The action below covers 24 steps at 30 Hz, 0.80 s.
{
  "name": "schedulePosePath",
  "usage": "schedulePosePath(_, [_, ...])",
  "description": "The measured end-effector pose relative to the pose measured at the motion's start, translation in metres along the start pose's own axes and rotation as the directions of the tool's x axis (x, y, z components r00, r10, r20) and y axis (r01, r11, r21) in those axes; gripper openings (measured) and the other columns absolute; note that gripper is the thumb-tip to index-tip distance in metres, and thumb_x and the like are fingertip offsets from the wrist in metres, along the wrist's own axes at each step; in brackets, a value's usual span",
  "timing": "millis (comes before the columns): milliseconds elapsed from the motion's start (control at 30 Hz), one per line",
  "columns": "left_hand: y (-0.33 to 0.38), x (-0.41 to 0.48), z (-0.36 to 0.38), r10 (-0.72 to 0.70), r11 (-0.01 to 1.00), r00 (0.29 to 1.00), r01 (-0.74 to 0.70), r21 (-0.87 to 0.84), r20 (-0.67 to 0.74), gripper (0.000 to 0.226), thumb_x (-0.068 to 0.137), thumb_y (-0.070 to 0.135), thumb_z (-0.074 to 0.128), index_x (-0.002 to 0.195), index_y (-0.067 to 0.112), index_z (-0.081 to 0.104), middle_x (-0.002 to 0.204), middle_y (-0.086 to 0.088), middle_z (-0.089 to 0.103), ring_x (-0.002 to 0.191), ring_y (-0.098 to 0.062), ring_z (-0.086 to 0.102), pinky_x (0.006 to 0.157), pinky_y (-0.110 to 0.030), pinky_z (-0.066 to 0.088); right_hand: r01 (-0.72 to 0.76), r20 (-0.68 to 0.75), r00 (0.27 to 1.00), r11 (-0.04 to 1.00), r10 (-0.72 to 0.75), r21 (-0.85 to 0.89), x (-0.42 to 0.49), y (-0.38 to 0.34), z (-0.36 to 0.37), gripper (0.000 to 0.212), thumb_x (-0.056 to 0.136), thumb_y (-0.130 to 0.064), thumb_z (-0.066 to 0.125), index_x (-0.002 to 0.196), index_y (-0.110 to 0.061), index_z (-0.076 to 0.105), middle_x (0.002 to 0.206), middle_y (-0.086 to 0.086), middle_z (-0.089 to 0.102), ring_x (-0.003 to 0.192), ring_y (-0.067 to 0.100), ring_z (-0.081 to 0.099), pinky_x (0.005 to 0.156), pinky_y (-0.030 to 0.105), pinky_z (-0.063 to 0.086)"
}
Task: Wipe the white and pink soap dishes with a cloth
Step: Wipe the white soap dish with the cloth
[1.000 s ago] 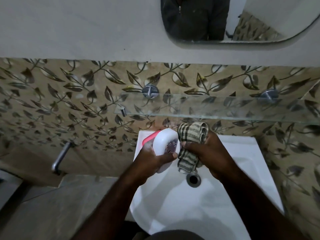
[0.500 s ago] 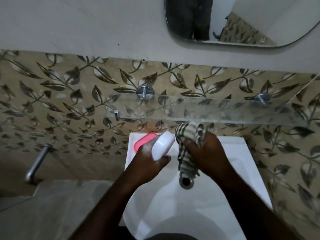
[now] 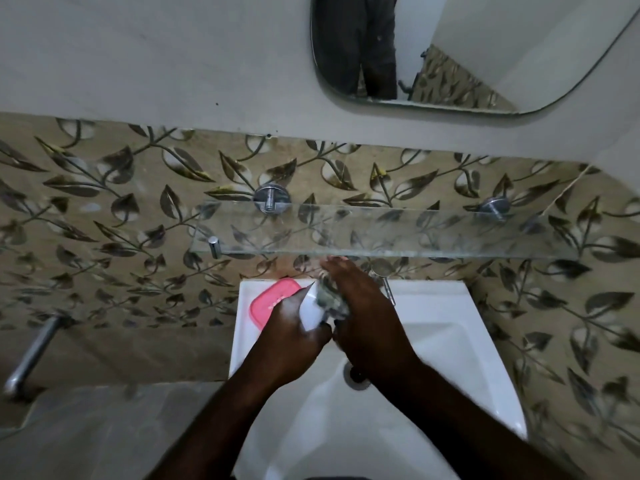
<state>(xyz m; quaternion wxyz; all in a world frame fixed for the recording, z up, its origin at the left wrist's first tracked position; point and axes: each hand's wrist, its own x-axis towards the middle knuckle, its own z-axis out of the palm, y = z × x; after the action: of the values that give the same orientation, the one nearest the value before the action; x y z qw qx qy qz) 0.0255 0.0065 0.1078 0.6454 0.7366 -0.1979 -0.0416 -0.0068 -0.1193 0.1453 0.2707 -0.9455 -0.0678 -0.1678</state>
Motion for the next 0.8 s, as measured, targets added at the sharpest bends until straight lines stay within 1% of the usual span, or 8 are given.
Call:
schedulePosePath(67, [0.000,-0.002,0.000,-0.022,1.000,1.000,0.022,-0.002,0.007,0.042,0.071,-0.002,0.066,0.103,0.025,0.066,0.095,0.003,0.073,0.088,-0.016,0.068,0.075,-0.027,0.055,-0.024,-0.037,0.999,1.000,0.024,-0.016,-0.005,-0.005,0.002,0.065,0.063,0.019,0.058,0.127,0.007,0.057,0.131,0.024,0.058,0.127,0.039,0.051,0.112,0.022,0.019])
schedulePosePath(133, [-0.001,-0.004,-0.003,0.002,1.000,1.000,-0.002,-0.016,0.024,0.029,0.076,0.000,0.065,0.095,0.021,0.064,0.088,0.006,0.071,0.084,-0.006,0.067,0.073,-0.026,0.054,0.148,0.003,0.989,0.972,-0.150,-0.184,-0.015,-0.012,0.008,0.066,0.058,0.013,0.058,0.123,0.002,0.060,0.127,0.021,0.062,0.127,0.035,0.047,0.116,0.024,0.016])
schedulePosePath(233, [0.000,-0.007,-0.008,0.031,0.999,0.999,-0.032,0.035,0.024,0.023,0.080,0.003,0.056,0.091,0.024,0.060,0.083,0.015,0.067,0.081,0.002,0.063,0.073,-0.024,0.051,0.347,0.134,0.937,0.907,-0.323,-0.238,-0.020,-0.012,0.009,0.061,0.066,0.004,0.042,0.123,-0.001,0.061,0.129,0.018,0.061,0.126,0.033,0.045,0.112,0.039,0.033])
schedulePosePath(433, [0.012,-0.004,-0.013,0.086,0.990,0.993,-0.093,0.102,0.076,0.034,0.070,-0.002,0.061,0.091,0.025,0.064,0.087,0.010,0.069,0.080,-0.002,0.062,0.072,-0.015,0.046,-0.036,0.002,0.999,0.998,0.036,0.056,0.001,-0.011,0.002,0.062,0.069,0.019,0.061,0.129,0.004,0.054,0.133,0.019,0.056,0.127,0.034,0.051,0.112,0.017,0.021])
schedulePosePath(533, [0.009,-0.006,-0.017,0.061,0.992,0.995,-0.069,0.108,0.074,0.035,0.076,-0.006,0.064,0.089,0.026,0.062,0.081,0.019,0.067,0.078,0.012,0.059,0.070,-0.007,0.043,0.170,0.001,0.985,0.975,-0.172,-0.146,-0.011,-0.023,0.007,0.066,0.065,0.014,0.045,0.130,0.003,0.053,0.133,0.021,0.057,0.128,0.038,0.049,0.113,0.036,0.031])
schedulePosePath(633, [0.008,-0.015,-0.016,-0.005,0.990,0.998,-0.004,0.139,0.060,0.046,0.077,-0.012,0.066,0.116,0.009,0.057,0.097,0.024,0.054,0.083,0.027,0.053,0.072,0.003,0.038,0.341,0.115,0.940,0.907,-0.322,-0.248,-0.012,-0.022,0.003,0.063,0.069,0.004,0.038,0.130,0.001,0.055,0.133,0.021,0.057,0.129,0.038,0.045,0.113,0.040,0.027])
schedulePosePath(700, [0.013,-0.015,-0.013,0.064,0.989,0.998,-0.066,0.133,0.014,0.038,0.074,-0.006,0.065,0.102,0.018,0.062,0.086,0.016,0.063,0.080,0.013,0.061,0.070,-0.003,0.041,0.227,0.101,0.971,0.969,-0.217,-0.099,-0.004,-0.012,-0.001,0.062,0.070,0.017,0.051,0.131,0.004,0.052,0.134,0.023,0.054,0.130,0.038,0.046,0.115,0.036,0.023])
schedulePosePath(800, [0.025,-0.009,-0.010,0.090,0.987,0.996,-0.086,0.135,-0.019,0.054,0.069,-0.003,0.063,0.104,0.038,0.062,0.092,0.016,0.069,0.086,0.004,0.062,0.076,-0.009,0.044,-0.044,0.084,0.996,0.994,0.036,0.103,0.000,-0.008,-0.009,0.070,0.072,0.021,0.059,0.138,0.004,0.044,0.140,0.021,0.048,0.133,0.033,0.044,0.112,0.038,0.030])
